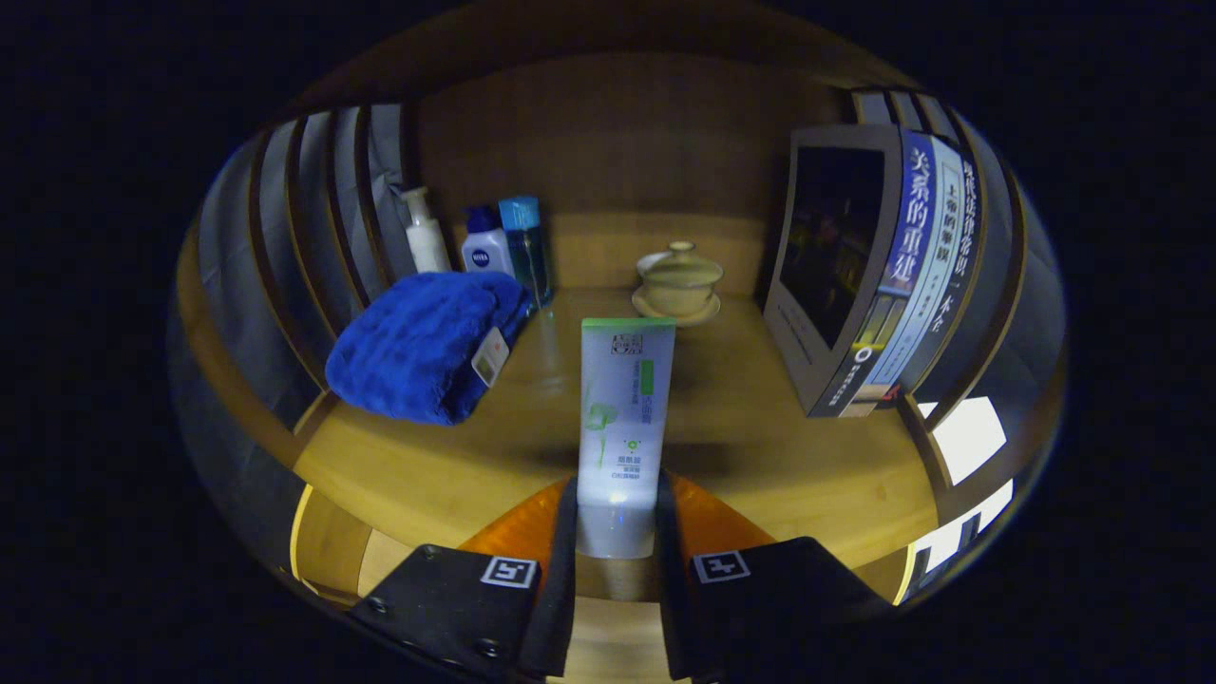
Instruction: Pull open the drawer, take out the items inside it, and place them on the countertop above the cabinet.
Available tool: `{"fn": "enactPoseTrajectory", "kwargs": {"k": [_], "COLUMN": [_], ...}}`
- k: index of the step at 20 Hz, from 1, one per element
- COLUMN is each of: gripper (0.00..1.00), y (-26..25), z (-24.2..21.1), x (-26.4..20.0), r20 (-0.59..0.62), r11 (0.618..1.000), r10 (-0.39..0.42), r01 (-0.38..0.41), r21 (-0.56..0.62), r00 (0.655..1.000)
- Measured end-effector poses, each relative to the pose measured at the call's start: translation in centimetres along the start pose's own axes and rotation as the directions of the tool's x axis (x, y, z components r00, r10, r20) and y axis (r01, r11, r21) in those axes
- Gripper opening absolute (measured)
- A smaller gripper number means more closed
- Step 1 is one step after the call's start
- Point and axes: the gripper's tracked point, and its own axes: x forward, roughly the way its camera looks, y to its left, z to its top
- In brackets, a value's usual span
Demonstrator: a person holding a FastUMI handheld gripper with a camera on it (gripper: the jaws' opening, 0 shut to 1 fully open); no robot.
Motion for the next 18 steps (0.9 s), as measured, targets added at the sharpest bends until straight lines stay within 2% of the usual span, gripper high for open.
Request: {"fn": "enactPoseTrajectory", "kwargs": {"k": [5, 9, 10, 14, 18], "gripper": [0.54, 1.0, 0.97, 0.97, 0.97], "y": [-0.8, -0.5, -0.4, 0.8, 2.0], "z": [0.0, 0.1, 0.3, 2.1, 4.2], "x": [0.8, 0.0, -0.2, -3.1, -8.8], "r20": [0.028, 0.034, 0.041, 0.141, 0.3], "r11": [0.999, 0.999, 0.999, 0.998, 0.994], "r10": [-0.033, -0.028, -0.025, 0.01, 0.015], "r01": [0.034, 0.029, 0.027, -0.001, 0.019], "r21": [-0.033, -0.039, -0.041, -0.063, -0.111], "r00": [0.999, 0.999, 0.999, 0.99, 0.954]}}
